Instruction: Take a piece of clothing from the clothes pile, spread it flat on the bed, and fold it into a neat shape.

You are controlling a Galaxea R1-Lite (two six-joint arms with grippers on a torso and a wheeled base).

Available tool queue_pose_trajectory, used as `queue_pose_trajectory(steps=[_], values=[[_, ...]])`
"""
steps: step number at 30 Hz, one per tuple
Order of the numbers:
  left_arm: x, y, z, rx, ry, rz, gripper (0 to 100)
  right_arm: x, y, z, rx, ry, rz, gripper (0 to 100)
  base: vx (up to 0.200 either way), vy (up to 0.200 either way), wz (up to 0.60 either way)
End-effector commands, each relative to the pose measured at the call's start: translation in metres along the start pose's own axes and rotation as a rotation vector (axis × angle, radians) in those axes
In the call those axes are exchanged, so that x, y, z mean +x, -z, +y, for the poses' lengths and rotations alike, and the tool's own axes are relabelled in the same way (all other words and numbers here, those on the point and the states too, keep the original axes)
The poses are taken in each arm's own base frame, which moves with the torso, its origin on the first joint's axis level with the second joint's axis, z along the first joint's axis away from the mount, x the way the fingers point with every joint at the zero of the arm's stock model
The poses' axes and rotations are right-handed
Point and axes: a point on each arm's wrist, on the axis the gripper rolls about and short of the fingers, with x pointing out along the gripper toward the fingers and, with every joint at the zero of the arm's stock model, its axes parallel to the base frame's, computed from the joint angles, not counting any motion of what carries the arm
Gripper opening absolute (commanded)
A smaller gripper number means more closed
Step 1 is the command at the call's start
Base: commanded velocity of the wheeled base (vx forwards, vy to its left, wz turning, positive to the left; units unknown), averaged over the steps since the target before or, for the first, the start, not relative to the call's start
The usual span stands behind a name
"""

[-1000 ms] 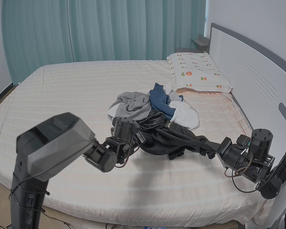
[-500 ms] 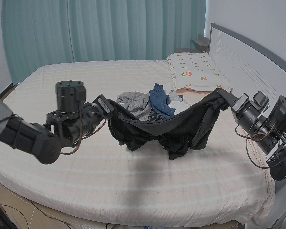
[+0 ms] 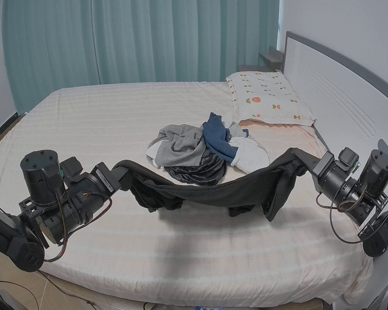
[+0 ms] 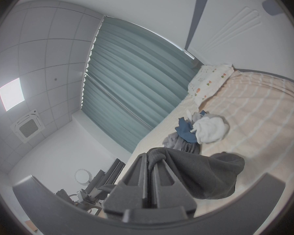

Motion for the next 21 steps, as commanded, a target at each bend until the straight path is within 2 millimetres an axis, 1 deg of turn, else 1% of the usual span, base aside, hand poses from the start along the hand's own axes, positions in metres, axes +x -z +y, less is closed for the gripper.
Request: queue_pose_trajectory(steps=[1,4,7,8,11,13,15,21], values=[[-0.010,0.000,0.000,-0.005,0.007,-0.005,0,-0.004,0.008,-0.008,0.006,0.040,0.033,0,0.000,0.000,0.00],[-0.010,-0.001,-0.001,-0.007,0.009,-0.009,0,-0.006,0.005,-0.004,0.004,0.027,0.020,0,0.000,0.000,0.00],[-0.020,0.003,0.002,-0.007,0.000,0.006,0,-0.010,0.001,0.001,0.003,0.013,0.010,0,0.000,0.000,0.00],[-0.028,0.006,0.006,-0.008,-0.006,0.024,0,-0.012,0.002,0.000,0.004,0.022,0.018,0,0.000,0.000,0.00],[-0.034,0.009,0.008,-0.034,-0.003,0.043,0,-0.012,0.003,-0.002,0.005,0.031,0.022,0,0.000,0.000,0.00],[-0.036,0.005,0.005,-0.092,0.016,0.030,0,-0.011,0.005,-0.003,0.006,0.035,0.034,0,0.000,0.000,0.00],[-0.040,0.003,0.003,-0.113,0.025,0.024,0,-0.012,0.008,-0.003,0.006,0.036,0.042,0,0.000,0.000,0.00],[-0.043,0.002,0.002,-0.118,0.056,0.057,0,-0.012,0.005,-0.002,-0.005,0.033,0.032,0,0.000,0.000,0.00]])
